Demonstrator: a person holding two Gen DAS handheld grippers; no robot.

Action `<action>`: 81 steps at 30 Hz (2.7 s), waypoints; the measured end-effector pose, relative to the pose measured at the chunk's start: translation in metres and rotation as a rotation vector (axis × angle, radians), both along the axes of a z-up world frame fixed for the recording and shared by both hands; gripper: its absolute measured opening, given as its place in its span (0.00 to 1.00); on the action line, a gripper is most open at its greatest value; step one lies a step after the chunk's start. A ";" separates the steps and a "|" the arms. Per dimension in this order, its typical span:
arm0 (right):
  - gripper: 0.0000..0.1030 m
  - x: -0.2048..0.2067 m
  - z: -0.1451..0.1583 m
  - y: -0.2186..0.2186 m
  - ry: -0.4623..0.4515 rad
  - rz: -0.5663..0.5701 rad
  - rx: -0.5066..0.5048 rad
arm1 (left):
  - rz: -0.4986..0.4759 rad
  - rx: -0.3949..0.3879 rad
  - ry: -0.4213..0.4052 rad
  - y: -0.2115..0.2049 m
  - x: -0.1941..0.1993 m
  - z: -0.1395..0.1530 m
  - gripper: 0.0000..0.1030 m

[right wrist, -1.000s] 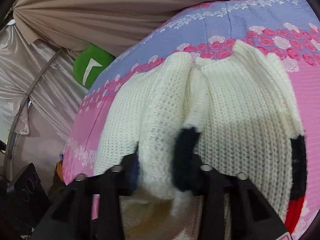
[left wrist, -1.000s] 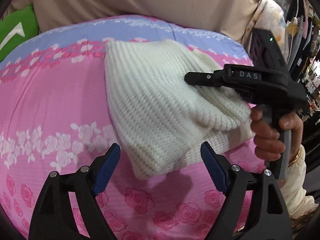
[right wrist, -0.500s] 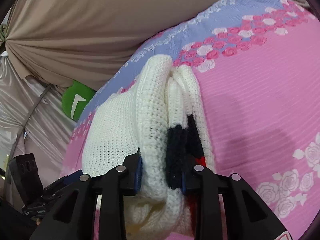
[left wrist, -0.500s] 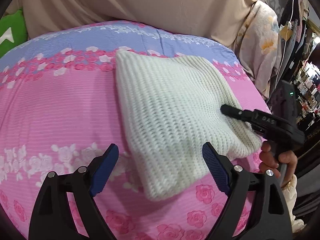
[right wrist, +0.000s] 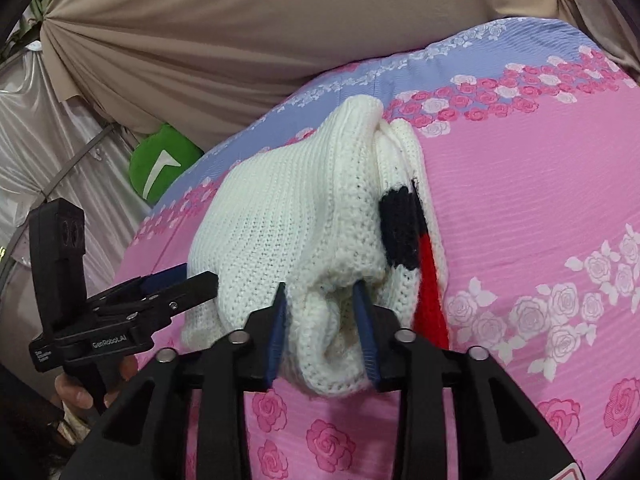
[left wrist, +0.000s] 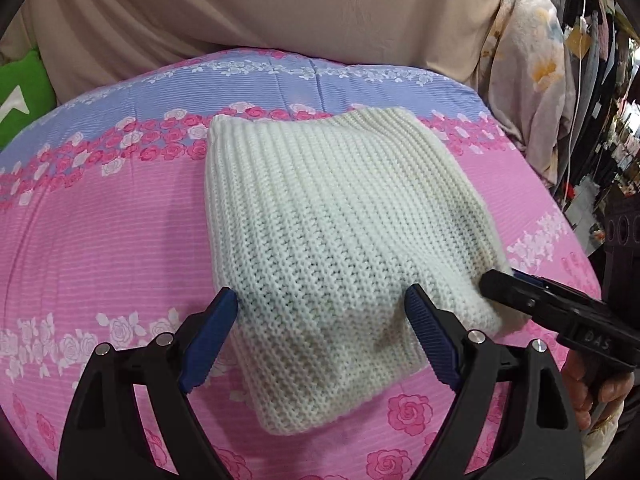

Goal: Fold small clothes

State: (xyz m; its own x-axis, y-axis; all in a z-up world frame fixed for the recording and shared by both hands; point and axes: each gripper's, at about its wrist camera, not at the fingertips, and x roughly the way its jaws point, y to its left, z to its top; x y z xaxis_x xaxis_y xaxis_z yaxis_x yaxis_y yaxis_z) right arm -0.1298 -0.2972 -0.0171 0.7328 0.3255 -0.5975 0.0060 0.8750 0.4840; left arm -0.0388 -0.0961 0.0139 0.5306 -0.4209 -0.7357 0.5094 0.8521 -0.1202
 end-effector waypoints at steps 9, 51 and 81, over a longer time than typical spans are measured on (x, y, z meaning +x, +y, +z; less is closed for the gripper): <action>0.08 -0.034 0.018 -0.032 -0.088 -0.114 0.022 | 0.003 0.024 0.011 -0.005 -0.004 -0.004 0.81; 0.18 0.113 0.014 -0.066 -0.002 -0.075 -0.031 | 0.049 0.100 -0.071 -0.040 0.038 -0.009 0.91; 0.08 -0.029 -0.037 -0.028 0.030 -0.142 -0.096 | 0.065 0.104 0.041 -0.005 -0.003 -0.036 0.90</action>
